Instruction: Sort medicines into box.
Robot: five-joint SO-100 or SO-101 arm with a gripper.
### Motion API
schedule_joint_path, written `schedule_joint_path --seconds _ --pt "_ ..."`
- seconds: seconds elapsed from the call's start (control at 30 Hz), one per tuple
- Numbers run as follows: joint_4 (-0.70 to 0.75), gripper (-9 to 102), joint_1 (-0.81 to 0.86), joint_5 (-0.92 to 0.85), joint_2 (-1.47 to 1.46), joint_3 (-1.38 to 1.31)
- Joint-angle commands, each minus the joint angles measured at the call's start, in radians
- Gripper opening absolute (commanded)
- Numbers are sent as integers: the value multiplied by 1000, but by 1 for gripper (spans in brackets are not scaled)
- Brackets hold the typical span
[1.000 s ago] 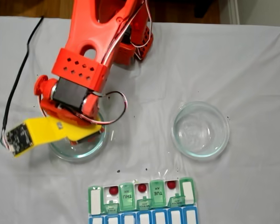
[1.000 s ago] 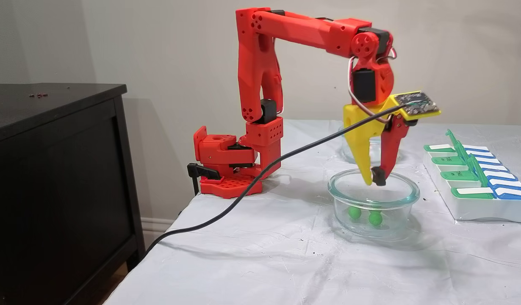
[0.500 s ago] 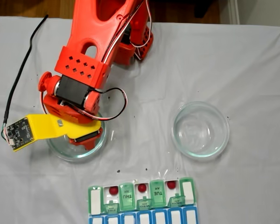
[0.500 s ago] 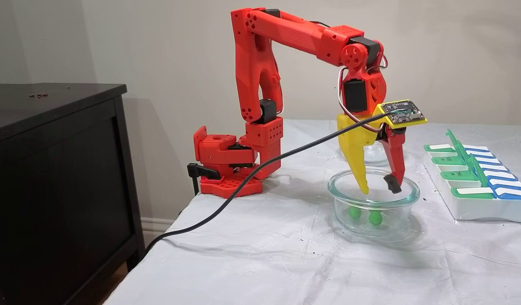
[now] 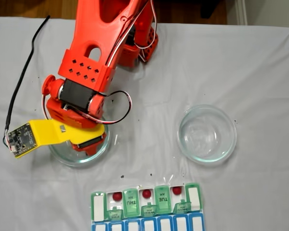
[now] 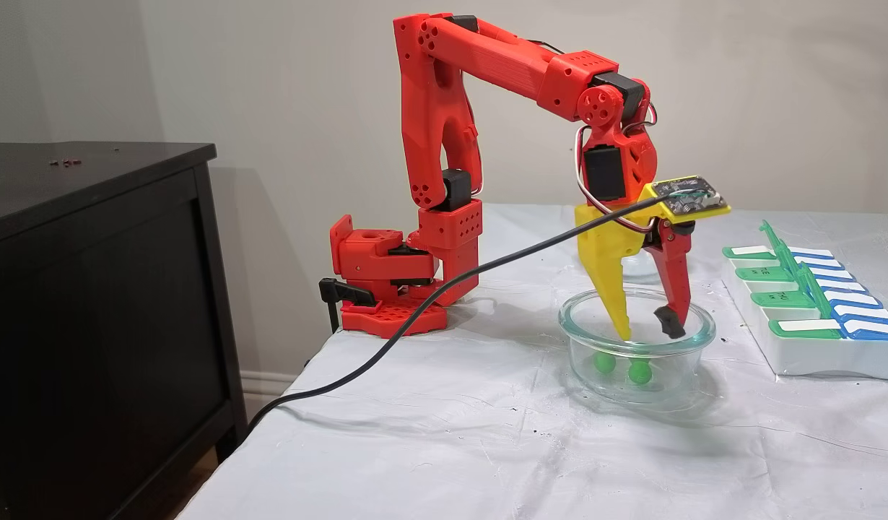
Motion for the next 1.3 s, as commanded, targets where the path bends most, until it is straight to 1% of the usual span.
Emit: schedule_joint_path --seconds 0.0,0.4,1.0,1.07,1.17,1.23,1.27 --pt "-15 22 -21 -8 -5 -18" --pt "-26 21 -25 -28 -18 17" --pt "-118 21 -49 -3 -28 67" --pt "-123 20 -54 -2 -29 72" --pt "-123 16 -57 0 -37 77" --pt "-123 7 -58 2 -43 77" --pt "-120 4 -58 6 -48 77"
